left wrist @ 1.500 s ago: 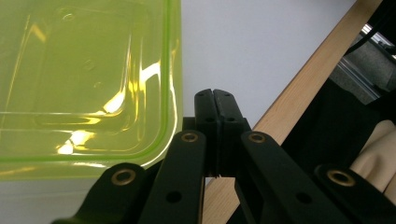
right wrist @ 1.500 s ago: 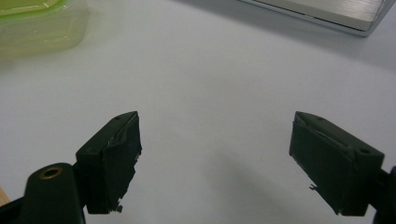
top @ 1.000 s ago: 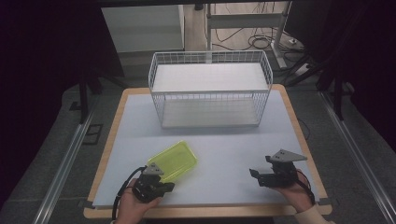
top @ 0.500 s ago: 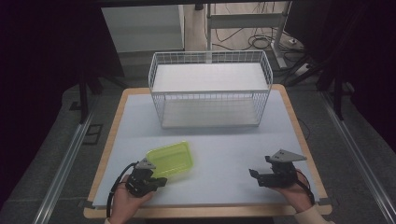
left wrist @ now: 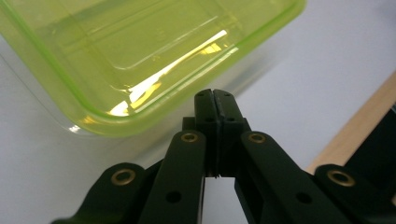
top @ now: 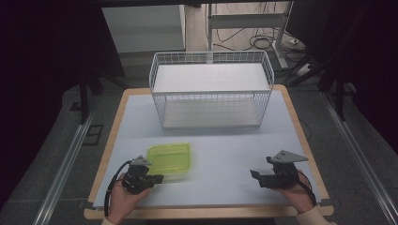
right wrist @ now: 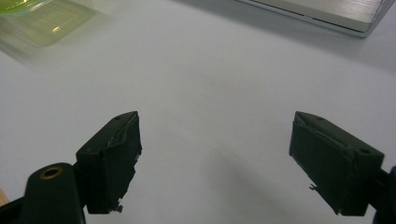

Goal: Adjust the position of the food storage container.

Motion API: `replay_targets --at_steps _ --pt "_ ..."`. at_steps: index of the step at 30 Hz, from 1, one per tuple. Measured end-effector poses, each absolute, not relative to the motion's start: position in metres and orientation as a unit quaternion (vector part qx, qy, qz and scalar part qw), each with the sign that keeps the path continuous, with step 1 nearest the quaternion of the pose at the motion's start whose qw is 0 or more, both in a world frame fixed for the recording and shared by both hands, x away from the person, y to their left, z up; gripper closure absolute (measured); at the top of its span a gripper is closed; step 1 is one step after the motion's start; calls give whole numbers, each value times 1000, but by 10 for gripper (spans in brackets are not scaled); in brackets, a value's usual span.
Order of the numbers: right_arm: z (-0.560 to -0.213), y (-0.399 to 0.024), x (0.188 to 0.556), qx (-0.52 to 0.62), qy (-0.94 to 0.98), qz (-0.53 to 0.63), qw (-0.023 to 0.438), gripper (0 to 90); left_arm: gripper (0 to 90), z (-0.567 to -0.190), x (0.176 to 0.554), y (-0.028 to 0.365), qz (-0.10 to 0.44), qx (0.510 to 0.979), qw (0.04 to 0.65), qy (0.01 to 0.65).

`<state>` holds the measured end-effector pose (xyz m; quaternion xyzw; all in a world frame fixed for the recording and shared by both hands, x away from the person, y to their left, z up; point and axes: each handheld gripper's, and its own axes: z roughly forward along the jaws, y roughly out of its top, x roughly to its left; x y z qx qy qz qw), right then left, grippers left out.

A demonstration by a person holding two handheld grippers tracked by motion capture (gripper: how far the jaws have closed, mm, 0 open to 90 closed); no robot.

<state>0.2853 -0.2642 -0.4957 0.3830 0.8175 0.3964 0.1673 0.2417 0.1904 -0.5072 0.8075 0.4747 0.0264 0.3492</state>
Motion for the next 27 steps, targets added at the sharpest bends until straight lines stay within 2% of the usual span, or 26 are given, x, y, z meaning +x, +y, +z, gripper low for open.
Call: replay_targets --at_steps 6,12,13,18,27 --pt "-495 -265 285 383 816 398 168 171 900 -484 223 197 34 800 386 458" --pt "-494 -264 285 384 816 397 170 171 900 -470 227 225 58 769 409 487" --pt "-494 -264 285 384 816 397 170 171 900 -471 232 238 74 758 404 507" --pt "-496 -263 285 383 817 396 169 171 900 -482 251 262 76 733 399 545" --pt "-497 -263 287 386 818 392 168 171 900 -513 277 268 44 728 373 573"
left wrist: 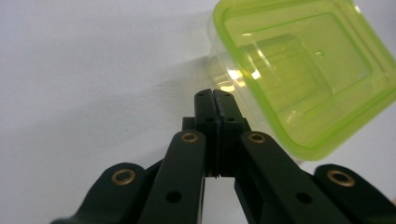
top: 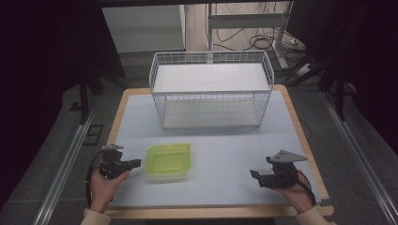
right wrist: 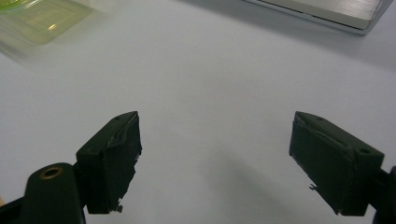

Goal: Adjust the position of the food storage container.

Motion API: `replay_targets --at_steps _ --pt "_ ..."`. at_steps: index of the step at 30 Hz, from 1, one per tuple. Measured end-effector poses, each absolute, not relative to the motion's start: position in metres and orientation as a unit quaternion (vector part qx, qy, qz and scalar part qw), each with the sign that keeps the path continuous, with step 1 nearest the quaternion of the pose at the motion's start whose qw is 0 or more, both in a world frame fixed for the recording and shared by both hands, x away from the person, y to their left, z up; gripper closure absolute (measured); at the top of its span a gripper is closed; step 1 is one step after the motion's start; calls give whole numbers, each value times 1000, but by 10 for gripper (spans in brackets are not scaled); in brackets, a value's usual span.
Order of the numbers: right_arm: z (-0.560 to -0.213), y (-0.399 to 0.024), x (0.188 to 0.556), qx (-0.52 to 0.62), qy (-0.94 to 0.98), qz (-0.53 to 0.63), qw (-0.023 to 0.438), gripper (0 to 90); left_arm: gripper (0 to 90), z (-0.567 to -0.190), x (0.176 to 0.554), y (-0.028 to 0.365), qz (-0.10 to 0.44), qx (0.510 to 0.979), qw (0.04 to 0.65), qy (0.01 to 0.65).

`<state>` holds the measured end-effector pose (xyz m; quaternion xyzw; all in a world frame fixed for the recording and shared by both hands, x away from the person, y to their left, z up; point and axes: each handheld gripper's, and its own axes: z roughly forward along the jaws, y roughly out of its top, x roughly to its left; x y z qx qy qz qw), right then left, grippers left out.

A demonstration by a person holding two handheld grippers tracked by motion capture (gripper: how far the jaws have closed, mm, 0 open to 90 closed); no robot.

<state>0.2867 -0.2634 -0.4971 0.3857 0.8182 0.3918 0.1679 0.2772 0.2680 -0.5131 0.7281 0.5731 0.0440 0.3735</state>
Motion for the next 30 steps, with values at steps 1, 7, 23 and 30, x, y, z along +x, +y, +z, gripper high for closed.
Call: replay_targets --at_steps 1,7,23,30 --pt "-497 -263 287 385 819 392 168 171 900 -513 277 268 44 728 373 573" --pt "-497 -262 286 384 819 391 169 171 900 -525 284 265 24 732 366 574" --pt "-498 -263 287 385 820 389 170 171 900 -532 296 249 -1 741 366 563" --pt "-498 -262 287 383 820 389 171 171 900 -532 300 242 -2 746 363 558"
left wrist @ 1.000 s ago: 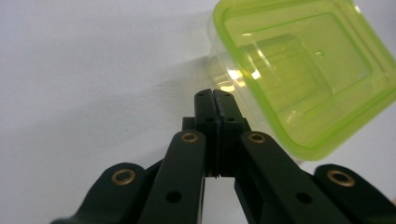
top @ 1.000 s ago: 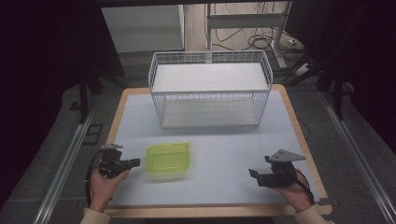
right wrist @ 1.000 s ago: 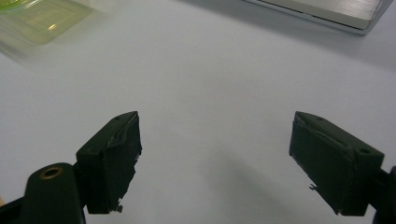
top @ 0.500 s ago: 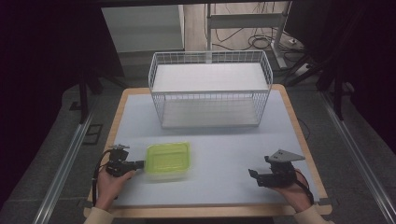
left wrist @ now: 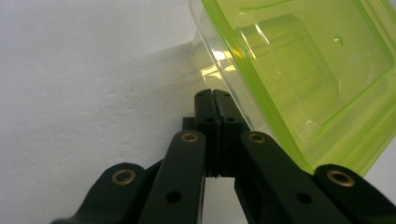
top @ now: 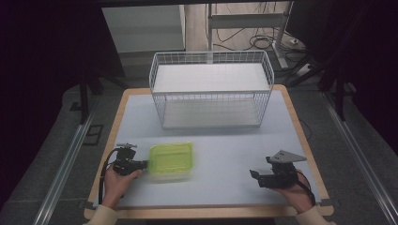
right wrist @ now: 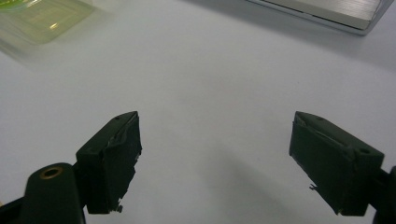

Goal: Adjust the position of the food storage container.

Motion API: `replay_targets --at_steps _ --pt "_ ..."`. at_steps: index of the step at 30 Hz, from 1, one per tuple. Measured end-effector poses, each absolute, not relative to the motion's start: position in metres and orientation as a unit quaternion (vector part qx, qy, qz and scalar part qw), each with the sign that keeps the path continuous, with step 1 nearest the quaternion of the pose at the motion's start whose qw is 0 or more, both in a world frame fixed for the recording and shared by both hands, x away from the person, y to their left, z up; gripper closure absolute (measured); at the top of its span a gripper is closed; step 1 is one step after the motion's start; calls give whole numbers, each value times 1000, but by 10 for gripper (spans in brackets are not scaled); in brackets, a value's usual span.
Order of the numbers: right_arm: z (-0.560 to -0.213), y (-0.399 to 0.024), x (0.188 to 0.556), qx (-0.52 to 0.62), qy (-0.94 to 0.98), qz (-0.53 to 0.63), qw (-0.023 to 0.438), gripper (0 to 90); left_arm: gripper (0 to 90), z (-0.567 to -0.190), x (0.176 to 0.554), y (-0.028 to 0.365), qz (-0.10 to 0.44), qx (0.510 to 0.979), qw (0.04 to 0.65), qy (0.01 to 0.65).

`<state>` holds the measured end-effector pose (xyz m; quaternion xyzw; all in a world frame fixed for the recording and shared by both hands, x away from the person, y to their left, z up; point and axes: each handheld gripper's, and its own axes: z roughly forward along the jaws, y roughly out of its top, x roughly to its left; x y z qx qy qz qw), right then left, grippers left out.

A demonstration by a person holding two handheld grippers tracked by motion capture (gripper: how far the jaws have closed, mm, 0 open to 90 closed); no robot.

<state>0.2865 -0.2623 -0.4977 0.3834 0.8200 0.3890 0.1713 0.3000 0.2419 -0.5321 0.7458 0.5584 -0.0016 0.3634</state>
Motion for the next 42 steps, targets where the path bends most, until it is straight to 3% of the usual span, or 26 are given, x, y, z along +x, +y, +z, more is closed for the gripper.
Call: replay_targets --at_steps 42 --pt "-499 -262 286 381 823 387 167 171 900 -525 333 138 -22 785 360 503"
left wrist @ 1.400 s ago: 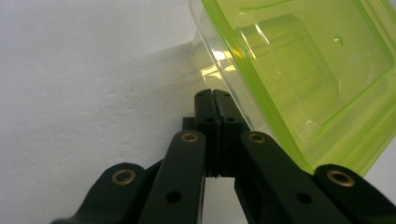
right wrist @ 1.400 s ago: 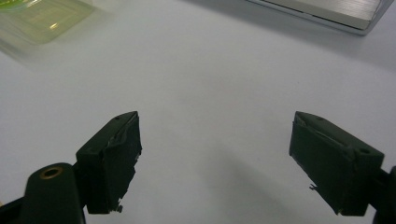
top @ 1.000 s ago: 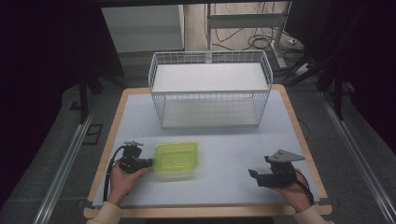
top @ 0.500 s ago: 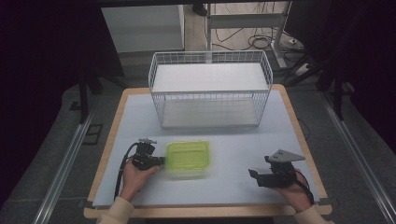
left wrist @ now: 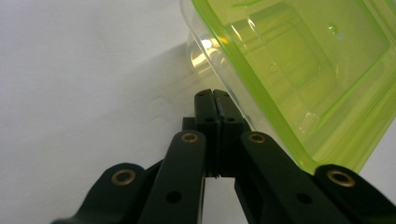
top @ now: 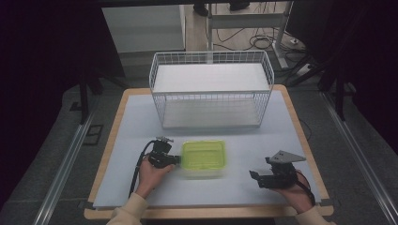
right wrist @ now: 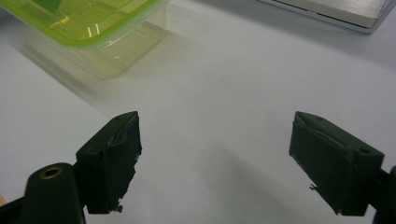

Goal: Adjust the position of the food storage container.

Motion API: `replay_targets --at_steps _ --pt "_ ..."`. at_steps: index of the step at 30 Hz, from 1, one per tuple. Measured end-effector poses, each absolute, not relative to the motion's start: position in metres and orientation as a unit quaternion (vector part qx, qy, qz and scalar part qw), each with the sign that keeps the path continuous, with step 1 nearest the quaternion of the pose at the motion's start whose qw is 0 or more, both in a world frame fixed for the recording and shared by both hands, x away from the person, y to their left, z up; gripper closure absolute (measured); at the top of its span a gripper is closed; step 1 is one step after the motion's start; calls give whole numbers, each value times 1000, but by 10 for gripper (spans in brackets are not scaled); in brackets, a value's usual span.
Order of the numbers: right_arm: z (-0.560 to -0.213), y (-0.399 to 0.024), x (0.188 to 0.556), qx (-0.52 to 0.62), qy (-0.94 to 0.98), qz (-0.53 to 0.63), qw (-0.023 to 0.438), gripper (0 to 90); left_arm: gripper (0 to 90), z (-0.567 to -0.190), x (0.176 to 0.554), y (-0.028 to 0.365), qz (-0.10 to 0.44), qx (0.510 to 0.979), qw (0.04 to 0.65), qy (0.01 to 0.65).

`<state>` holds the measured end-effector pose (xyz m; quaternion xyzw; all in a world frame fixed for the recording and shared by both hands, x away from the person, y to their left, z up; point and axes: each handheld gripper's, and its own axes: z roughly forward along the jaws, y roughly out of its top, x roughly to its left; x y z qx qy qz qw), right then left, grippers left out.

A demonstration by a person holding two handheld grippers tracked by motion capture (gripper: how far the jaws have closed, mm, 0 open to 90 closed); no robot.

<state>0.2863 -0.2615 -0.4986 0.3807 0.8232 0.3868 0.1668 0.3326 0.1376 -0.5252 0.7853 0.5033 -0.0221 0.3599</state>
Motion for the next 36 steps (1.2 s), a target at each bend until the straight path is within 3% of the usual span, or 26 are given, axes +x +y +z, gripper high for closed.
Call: replay_targets --at_steps 15,28,35,36 --pt "-500 -260 286 377 826 384 167 170 900 -525 335 129 -19 786 365 499" --pt "-498 -259 285 378 821 395 166 160 900 -500 310 166 -5 762 413 499" --pt "-498 -260 285 378 818 402 164 155 857 -491 290 177 -9 756 439 485" --pt "-498 -260 285 378 817 404 161 152 790 -490 287 179 -7 751 445 489"
